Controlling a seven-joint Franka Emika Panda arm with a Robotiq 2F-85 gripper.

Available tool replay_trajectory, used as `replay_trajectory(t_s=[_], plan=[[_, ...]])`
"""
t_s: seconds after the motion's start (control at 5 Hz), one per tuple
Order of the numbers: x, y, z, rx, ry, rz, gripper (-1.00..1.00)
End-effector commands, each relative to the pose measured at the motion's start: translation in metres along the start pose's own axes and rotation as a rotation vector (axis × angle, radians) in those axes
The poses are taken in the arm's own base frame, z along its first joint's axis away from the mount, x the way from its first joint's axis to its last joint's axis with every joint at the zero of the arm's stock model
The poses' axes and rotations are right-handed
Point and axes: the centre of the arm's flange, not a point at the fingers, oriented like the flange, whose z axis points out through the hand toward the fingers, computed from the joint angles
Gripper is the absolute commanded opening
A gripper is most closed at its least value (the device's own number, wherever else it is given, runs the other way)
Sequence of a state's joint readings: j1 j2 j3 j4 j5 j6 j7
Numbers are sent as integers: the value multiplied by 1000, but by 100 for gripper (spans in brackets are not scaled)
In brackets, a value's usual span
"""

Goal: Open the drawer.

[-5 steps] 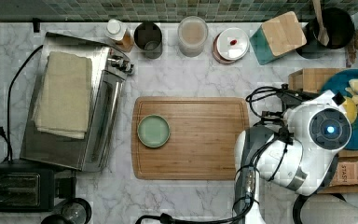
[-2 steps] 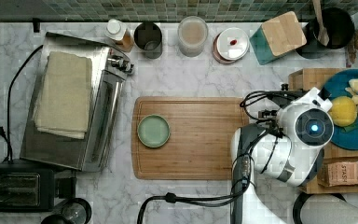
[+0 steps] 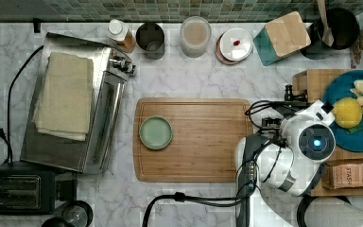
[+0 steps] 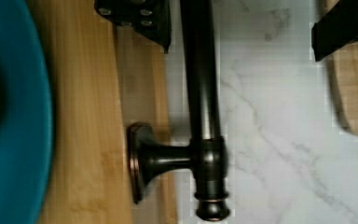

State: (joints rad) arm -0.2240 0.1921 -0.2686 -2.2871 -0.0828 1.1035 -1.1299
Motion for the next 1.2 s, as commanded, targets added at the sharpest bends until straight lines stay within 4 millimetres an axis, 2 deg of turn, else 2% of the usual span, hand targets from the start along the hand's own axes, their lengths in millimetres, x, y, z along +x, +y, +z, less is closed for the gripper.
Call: replay_trajectory(t_s=[0.2, 0.4, 0.6, 1.0, 1.2], plan=[[-43, 24, 56, 76, -8, -21, 100], [-51, -3, 54, 97, 19, 53, 100], [-53, -16, 55, 101, -6, 61, 100], [-56, -48, 36, 96, -40, 75, 100], [-55, -61, 39, 103, -29, 62, 100]])
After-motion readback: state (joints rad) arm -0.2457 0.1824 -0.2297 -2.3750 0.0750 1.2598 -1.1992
